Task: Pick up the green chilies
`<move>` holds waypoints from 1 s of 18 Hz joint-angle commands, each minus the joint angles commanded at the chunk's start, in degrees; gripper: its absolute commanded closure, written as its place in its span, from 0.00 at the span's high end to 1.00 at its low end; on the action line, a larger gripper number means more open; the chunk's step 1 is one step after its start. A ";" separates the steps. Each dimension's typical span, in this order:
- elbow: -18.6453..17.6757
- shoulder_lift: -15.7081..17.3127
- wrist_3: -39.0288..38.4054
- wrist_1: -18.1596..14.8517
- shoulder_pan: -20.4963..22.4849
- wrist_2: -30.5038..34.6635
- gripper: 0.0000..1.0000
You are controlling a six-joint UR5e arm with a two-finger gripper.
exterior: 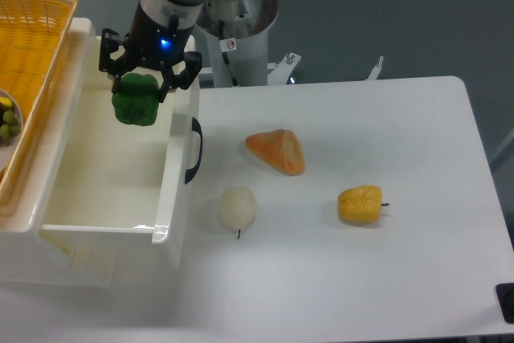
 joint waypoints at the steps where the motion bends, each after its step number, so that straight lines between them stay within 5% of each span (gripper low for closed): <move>1: 0.00 0.00 0.00 0.00 0.00 0.00 0.61; 18: -0.35 0.35 0.62 0.18 -0.09 2.20 0.61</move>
